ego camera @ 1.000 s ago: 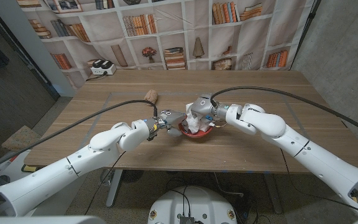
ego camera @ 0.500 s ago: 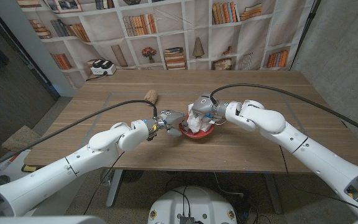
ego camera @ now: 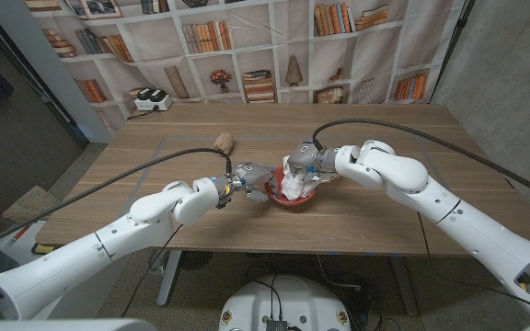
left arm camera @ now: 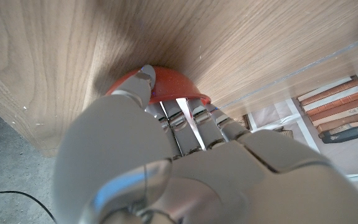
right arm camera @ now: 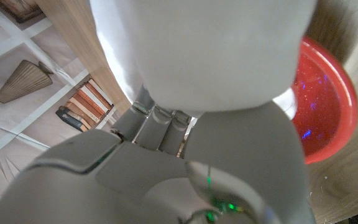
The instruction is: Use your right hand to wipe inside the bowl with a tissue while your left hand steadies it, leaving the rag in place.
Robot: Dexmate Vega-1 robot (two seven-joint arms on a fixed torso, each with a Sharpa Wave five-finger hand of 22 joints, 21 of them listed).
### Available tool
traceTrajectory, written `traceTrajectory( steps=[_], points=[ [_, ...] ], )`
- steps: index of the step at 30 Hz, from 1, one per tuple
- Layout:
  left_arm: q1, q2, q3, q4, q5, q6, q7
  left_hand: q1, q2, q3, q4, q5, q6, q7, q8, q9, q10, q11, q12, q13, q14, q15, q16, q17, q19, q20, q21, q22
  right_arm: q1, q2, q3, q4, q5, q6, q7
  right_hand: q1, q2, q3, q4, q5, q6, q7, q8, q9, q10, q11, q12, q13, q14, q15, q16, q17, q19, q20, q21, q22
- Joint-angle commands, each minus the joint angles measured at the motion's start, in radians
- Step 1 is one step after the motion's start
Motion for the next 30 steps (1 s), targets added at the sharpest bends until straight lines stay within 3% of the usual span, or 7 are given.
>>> traceTrajectory(
  steps=[1, 30],
  points=[
    [-0.018, 0.001, 0.003, 0.02, -0.003, -0.033, 0.007, -0.006, 0.002, 0.006, 0.0, -0.002, 0.028, 0.021, 0.04, 0.037, 0.006, -0.001, -0.001, 0.003, -0.001, -0.143, 0.007, 0.0, -0.007, -0.08, 0.007, 0.002, 0.003, -0.01, -0.006, -0.029, 0.052, -0.044, 0.077, 0.0, 0.007, 0.016, 0.004, 0.001, 0.024, -0.013, 0.003, 0.005, 0.108, -0.067, 0.008, 0.005, 0.004, 0.0, -0.008, 0.002, -0.004, -0.144, -0.002, 0.0],
    [-0.01, 0.008, -0.015, 0.016, 0.0, -0.041, 0.033, -0.011, 0.0, 0.018, -0.001, -0.002, 0.026, 0.022, 0.046, 0.035, 0.005, -0.001, -0.001, 0.004, -0.005, -0.143, 0.006, 0.0, -0.011, -0.078, 0.007, 0.002, 0.018, -0.005, -0.029, -0.035, 0.002, -0.044, 0.058, -0.007, 0.004, 0.032, 0.003, 0.0, 0.015, -0.014, -0.001, 0.005, 0.097, -0.066, 0.003, 0.014, 0.002, -0.001, -0.013, 0.004, -0.004, -0.145, -0.002, -0.001]
  ],
)
